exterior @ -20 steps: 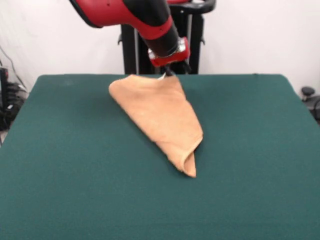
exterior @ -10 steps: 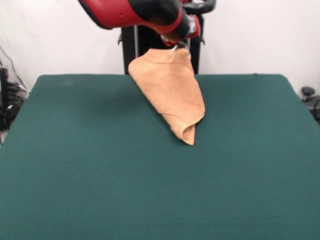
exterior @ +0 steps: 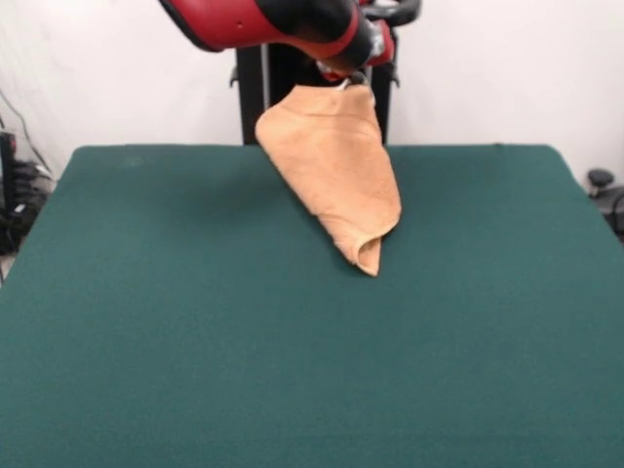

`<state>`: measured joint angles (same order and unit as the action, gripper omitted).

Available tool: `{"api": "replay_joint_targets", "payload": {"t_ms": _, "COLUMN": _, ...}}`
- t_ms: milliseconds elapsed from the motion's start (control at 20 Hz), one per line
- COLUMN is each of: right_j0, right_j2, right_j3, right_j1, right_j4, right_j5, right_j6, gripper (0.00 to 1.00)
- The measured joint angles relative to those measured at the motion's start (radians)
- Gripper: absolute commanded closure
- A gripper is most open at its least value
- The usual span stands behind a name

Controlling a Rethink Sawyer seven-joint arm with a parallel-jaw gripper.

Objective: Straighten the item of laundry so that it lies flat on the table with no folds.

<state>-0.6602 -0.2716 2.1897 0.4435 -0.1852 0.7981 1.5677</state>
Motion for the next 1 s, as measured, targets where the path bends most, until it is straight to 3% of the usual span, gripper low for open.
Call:
{"api": "replay_joint_targets", "payload": {"t_ms": 250, "right_j0": 0.005, "right_j2": 0.0, "right_j3": 0.032, "right_j1": 0.047, "right_j4": 0.063, "right_j5": 0.151, "right_j6": 0.0, "gripper": 0.0}}
{"api": "replay_joint_targets", "payload": {"t_ms": 650, "right_j0": 0.034, "right_j2": 0.014, "right_j3": 0.142, "right_j1": 0.152, "right_j4": 0.262, "right_j5": 0.506, "right_j6": 0.0, "gripper": 0.0}}
{"api": "replay_joint_targets", "payload": {"t_ms": 1000, "right_j0": 0.083, "right_j2": 0.03, "right_j3": 0.22, "right_j1": 0.215, "right_j4": 0.386, "right_j5": 0.565, "right_j6": 0.0, "gripper": 0.0}}
